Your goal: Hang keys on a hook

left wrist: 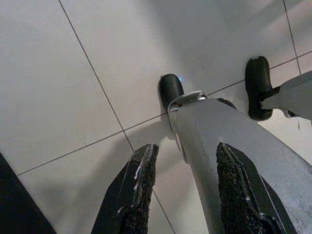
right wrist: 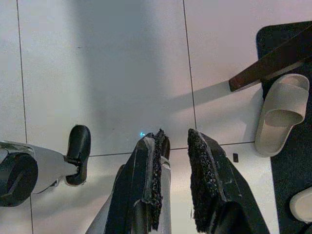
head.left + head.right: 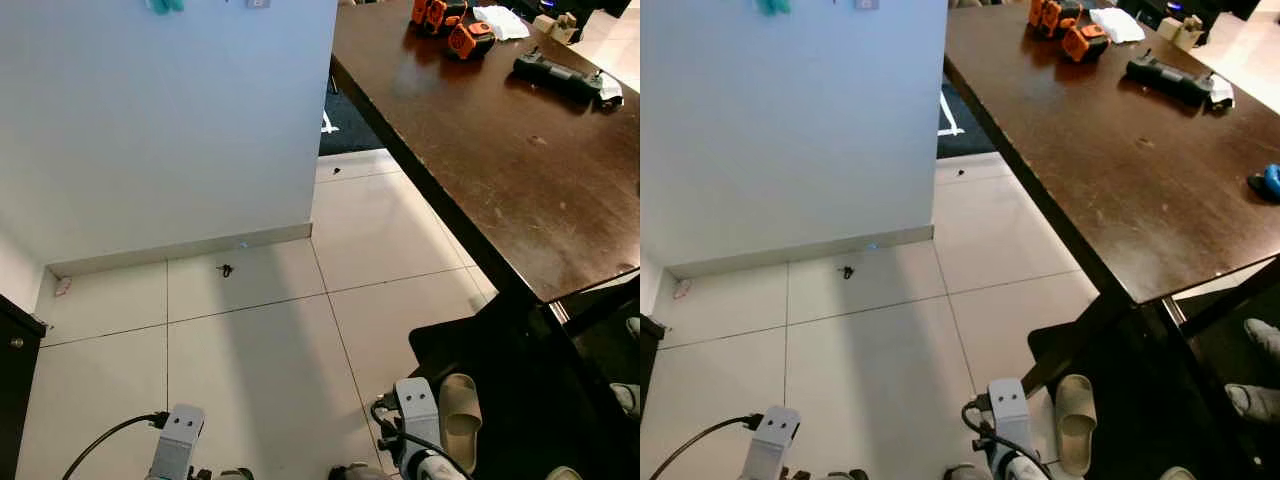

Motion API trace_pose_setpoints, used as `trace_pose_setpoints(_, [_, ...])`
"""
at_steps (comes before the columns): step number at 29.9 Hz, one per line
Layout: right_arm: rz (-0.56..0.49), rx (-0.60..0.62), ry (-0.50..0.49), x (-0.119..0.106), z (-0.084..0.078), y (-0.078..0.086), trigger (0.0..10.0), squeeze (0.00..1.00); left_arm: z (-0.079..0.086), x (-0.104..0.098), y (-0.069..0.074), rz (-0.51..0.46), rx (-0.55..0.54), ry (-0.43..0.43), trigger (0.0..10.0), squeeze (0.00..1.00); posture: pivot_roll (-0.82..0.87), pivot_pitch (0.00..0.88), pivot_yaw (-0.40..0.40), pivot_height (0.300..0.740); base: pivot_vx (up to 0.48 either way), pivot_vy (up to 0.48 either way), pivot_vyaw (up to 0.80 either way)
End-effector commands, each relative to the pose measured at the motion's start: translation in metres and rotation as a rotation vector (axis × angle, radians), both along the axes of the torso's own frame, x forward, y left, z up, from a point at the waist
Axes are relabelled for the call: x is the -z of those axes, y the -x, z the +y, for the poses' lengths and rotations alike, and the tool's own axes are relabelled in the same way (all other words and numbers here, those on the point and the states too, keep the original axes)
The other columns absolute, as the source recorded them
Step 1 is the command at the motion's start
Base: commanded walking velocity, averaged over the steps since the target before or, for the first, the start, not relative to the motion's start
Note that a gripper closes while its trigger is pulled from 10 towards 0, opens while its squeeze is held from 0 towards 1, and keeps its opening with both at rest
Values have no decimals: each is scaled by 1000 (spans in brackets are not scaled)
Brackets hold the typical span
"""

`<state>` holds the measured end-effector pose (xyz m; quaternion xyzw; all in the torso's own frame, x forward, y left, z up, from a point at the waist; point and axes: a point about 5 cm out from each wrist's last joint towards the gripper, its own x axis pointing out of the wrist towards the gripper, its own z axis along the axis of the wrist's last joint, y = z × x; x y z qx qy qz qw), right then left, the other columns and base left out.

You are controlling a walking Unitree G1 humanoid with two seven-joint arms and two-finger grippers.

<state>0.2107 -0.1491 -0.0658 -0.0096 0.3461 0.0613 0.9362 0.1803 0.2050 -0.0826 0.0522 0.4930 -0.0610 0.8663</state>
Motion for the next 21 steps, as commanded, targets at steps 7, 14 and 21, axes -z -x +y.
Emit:
trace_pose_setpoints(7, [133, -25, -4, 13, 1, 17, 10000, 0, 0, 3, 6, 15, 1, -4, 10000, 0, -72, 79, 23, 740, 0, 0, 0])
trace_pose_setpoints(14, [305, -6, -71, 27, 1, 43, 10000, 0, 0, 2, 5, 8, 18, -12, 10000, 0, -67, 80, 24, 740, 0, 0, 0])
trace_pose_setpoints(21, [284, -52, -88, 26, 5, 41, 10000, 0, 0, 2, 5, 8, 25, -18, 10000, 0, -66, 84, 27, 740, 0, 0, 0])
